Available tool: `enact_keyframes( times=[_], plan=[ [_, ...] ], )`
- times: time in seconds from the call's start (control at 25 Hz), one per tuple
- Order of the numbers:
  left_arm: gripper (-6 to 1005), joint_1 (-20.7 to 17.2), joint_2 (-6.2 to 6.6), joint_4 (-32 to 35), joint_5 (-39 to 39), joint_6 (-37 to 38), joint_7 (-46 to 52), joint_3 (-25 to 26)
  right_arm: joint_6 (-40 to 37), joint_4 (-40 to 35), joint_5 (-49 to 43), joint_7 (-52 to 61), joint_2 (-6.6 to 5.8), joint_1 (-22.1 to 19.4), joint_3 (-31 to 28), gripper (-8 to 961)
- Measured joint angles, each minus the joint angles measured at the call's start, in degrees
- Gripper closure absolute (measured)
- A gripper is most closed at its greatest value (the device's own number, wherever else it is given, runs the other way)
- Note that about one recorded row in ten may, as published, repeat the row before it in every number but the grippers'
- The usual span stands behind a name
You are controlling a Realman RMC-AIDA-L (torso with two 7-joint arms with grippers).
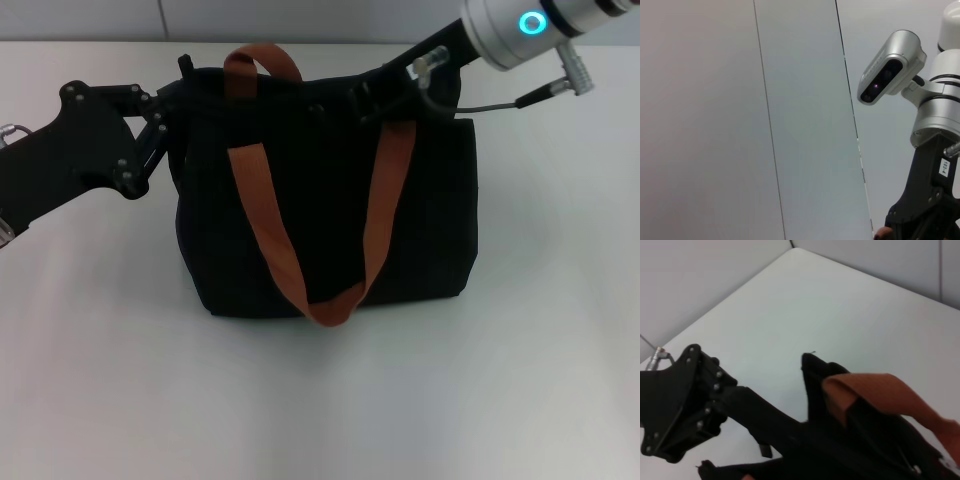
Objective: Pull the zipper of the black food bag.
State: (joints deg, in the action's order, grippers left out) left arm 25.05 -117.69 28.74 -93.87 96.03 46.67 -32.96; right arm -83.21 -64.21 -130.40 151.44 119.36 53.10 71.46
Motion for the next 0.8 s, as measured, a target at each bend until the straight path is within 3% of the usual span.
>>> enact_keyframes(
  times=[0.48,0.8],
  plan=[
    [962,0.1,-0.10,0.0,0.0,-0.1,0.0,0.0,-2.7,-7.4,-4.0,2.6,0.03,-5.5,-0.9,956],
    [962,0.0,-0.08,0.1,0.0,-0.1,0.0,0.0,-4.4,-11.8,-4.9,2.7,0.01,-9.1,-4.4,955]
  ],
)
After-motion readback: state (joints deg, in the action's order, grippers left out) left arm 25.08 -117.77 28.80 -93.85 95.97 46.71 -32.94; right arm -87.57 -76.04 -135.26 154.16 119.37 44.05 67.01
